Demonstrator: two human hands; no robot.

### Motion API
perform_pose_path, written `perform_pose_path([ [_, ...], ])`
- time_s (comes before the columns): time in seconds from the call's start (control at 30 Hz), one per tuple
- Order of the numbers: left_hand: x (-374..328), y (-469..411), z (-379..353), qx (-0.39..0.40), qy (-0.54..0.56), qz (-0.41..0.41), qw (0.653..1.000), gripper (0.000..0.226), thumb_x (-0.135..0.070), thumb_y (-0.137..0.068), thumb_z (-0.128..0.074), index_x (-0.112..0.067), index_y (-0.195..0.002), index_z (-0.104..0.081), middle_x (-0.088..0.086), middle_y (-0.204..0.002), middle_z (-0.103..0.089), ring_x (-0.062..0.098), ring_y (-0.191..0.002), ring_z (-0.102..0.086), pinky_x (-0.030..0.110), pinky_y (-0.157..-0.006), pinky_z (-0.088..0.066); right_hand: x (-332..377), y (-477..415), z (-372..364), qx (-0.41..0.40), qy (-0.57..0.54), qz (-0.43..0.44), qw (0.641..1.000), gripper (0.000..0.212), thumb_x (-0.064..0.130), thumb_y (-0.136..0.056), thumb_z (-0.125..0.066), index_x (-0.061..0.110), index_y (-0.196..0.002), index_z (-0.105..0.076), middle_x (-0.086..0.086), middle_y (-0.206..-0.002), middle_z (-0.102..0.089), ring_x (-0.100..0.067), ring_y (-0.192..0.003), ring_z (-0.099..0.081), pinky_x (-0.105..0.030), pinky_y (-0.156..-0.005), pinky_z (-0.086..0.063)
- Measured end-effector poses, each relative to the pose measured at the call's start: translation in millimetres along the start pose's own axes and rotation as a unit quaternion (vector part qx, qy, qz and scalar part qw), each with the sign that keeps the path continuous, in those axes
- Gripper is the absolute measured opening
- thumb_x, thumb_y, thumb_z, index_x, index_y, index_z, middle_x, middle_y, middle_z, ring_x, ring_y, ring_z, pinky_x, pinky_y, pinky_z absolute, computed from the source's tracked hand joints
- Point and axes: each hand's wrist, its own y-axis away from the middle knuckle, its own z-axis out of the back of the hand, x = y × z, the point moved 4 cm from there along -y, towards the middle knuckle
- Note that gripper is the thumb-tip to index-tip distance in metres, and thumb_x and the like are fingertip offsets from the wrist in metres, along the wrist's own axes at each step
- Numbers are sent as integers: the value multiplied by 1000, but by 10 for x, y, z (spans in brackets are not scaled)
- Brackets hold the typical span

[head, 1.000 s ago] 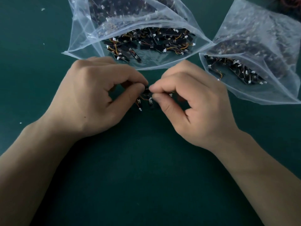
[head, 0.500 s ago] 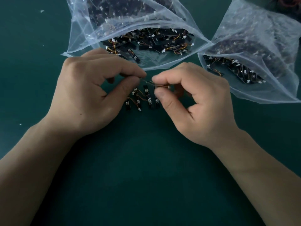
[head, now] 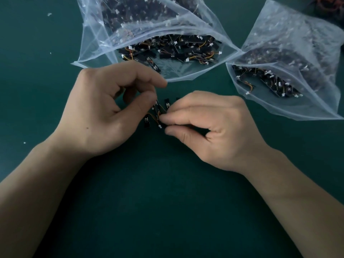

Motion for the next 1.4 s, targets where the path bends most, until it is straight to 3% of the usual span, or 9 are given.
perform_pose_path([
  [0.13,8,12,-9,24,45,2,999,23,-3,-94,-67,-17,-112,-74,-5,-89,-71,23,-73,-67,34,-67,-52,-7,4,2,-10,10,-6,1000,7,8,-93,-81,3,-97,-81,-9,-95,-76,-24,-85,-72,-36,-77,-56],
  [0.23,5,14,-8,23,43,8,999,23,-5,-94,-64,-18,-111,-73,-4,-82,-71,21,-68,-64,33,-63,-48,7,12,-11,-2,22,0,1000,7,11,-94,-80,4,-92,-81,-8,-91,-74,-27,-80,-68,-41,-72,-54],
  [0.37,40,-23,51,-70,14,40,997,21,-8,-100,-57,-15,-106,-76,-3,-72,-67,10,-57,-56,20,-54,-39,46,30,-44,29,24,0,999,9,11,-92,-78,7,-84,-79,-3,-80,-68,-26,-71,-61,-43,-62,-49],
  [0.5,105,-43,102,-114,-14,71,991,20,-8,-99,-58,-15,-104,-76,11,-69,-65,25,-56,-53,35,-50,-39,57,36,-82,74,39,-11,996,12,14,-91,-78,13,-79,-78,4,-69,-59,-18,-65,-51,-40,-57,-46],
  [0.8,96,-42,39,-80,-42,86,992,18,-12,-96,-61,-20,-98,-77,1,-67,-66,20,-58,-57,13,-55,-38,76,34,-110,111,53,-21,992,16,30,-91,-83,16,-86,-80,5,-72,-60,-17,-68,-52,-40,-59,-47],
  [0.97,87,-44,33,-79,-47,84,992,18,-10,-96,-62,-18,-98,-78,0,-66,-65,16,-55,-54,11,-54,-35,75,28,-109,118,56,-22,991,18,33,-91,-83,15,-90,-80,5,-73,-60,-19,-69,-53,-40,-60,-48],
  [1.17,78,-47,35,-78,-49,82,992,19,-9,-96,-62,-19,-98,-77,-1,-66,-65,12,-54,-53,8,-54,-34,126,31,-160,130,53,-12,990,26,38,-91,-82,15,-81,-77,4,-74,-62,-18,-68,-52,-41,-63,-47],
  [1.4,73,-45,40,-77,-52,84,992,18,-12,-96,-62,-20,-99,-78,-3,-68,-66,14,-57,-56,10,-55,-35,132,25,-125,119,47,-33,991,34,46,-89,-82,13,-98,-80,5,-74,-59,-14,-71,-49,-40,-64,-46],
])
